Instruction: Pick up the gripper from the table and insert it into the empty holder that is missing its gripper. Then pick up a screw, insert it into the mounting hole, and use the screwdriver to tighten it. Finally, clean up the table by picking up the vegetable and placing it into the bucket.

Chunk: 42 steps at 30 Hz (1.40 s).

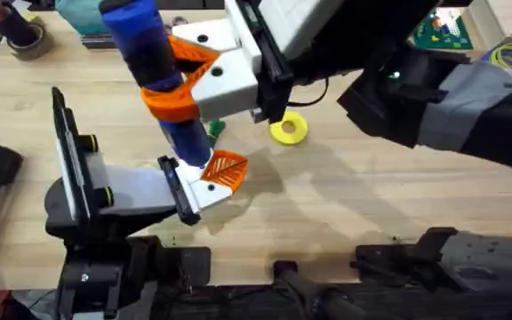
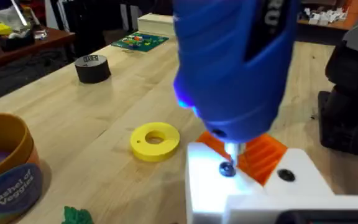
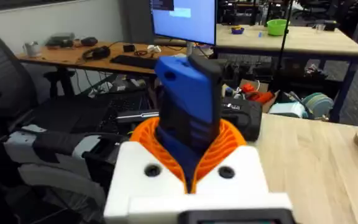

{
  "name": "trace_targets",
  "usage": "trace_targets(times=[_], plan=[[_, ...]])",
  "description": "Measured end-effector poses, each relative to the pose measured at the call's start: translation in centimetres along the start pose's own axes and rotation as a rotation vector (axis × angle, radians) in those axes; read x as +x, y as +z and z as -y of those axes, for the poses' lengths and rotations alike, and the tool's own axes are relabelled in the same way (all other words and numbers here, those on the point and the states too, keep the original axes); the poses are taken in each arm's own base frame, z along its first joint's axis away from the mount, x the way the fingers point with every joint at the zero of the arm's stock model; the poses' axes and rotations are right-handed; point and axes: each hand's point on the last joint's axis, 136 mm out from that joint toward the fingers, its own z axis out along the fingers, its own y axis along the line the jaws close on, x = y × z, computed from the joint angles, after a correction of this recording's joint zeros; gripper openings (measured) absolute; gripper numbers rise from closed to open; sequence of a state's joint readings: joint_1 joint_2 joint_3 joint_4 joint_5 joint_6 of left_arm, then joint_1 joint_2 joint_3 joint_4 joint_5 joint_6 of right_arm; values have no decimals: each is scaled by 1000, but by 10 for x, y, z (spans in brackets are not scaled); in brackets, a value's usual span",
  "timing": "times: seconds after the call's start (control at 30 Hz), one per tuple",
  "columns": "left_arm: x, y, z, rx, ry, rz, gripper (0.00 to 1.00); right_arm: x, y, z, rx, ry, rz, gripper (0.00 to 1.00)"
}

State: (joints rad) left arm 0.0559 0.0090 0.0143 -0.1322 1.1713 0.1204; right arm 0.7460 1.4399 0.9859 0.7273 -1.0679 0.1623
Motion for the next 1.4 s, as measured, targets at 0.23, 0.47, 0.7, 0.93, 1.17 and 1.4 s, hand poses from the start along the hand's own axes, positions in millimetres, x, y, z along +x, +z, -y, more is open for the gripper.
trace_targets(times=[0.23,0.47,0.7,0.93,1.17,1.4], plan=[[0,0,0,0,0,0,4,-1,0,0,0,-13,2,24],[0,0,0,0,0,0,4,-1,0,0,0,-19,2,24],[0,0,0,0,0,0,4,-1,0,0,0,-19,2,24],[0,0,0,0,0,0,4,1,1,1,-1,-16,1,24],[0,0,0,0,0,0,4,2,2,1,-3,-18,-1,24],[0,0,0,0,0,0,4,2,2,1,-3,-23,-1,24]])
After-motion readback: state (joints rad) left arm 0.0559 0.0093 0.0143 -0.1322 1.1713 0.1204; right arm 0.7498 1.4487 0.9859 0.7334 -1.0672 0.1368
